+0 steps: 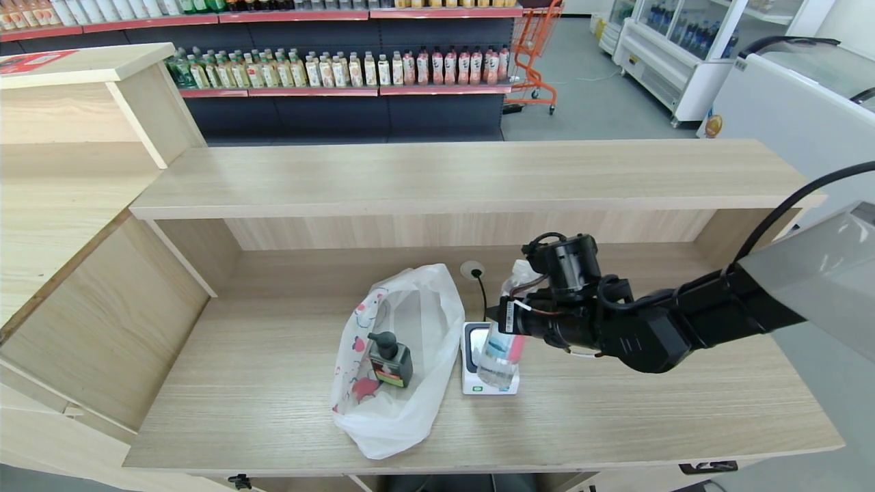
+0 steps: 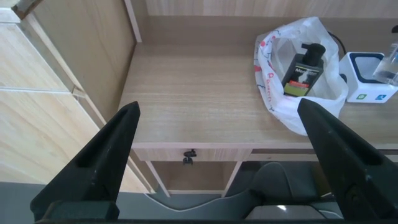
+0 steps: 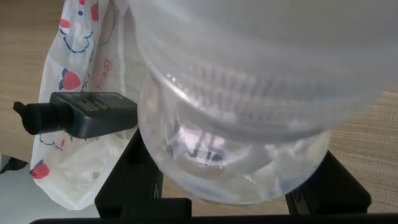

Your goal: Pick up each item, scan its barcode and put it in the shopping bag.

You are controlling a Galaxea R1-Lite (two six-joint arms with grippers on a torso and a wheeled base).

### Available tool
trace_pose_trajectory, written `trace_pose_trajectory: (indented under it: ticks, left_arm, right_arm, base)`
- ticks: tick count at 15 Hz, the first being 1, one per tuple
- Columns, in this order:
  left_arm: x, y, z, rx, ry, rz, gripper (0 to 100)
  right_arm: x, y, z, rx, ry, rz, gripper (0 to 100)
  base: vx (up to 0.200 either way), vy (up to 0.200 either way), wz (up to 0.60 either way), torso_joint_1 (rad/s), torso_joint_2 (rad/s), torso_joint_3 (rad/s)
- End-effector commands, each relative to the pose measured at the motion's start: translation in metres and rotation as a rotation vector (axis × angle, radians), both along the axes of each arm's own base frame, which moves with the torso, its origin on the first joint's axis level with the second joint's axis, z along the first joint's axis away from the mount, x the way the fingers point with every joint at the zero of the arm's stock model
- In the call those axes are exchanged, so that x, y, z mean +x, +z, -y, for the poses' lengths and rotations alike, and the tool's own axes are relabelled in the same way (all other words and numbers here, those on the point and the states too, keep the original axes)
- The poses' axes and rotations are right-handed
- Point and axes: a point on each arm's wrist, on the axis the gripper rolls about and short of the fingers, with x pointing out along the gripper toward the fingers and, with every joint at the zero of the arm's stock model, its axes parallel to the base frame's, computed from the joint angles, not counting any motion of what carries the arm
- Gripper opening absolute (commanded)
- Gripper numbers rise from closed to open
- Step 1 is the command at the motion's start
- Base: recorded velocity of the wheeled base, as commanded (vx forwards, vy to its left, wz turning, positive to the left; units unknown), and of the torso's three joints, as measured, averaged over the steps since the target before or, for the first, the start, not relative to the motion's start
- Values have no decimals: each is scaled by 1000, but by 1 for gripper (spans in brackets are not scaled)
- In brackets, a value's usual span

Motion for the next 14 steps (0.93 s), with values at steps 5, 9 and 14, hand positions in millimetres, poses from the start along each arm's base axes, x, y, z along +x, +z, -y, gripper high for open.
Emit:
trace_pose_trajectory:
  ticks: [5,9,14]
  left_arm:
    - [0,0,0,0,0,-2,100]
    - [0,0,0,0,1,-1,100]
    - [0,0,0,0,1,-1,100]
  right_arm:
    - [10,1,-6,10,0,20,0]
    - [16,5,-7,2,8,50,0]
    - [15,3,-6,-2,7,43,0]
  base:
    - [0,0,0,0,0,0]
    - [0,0,0,0,0,0]
    - [0,0,0,0,0,0]
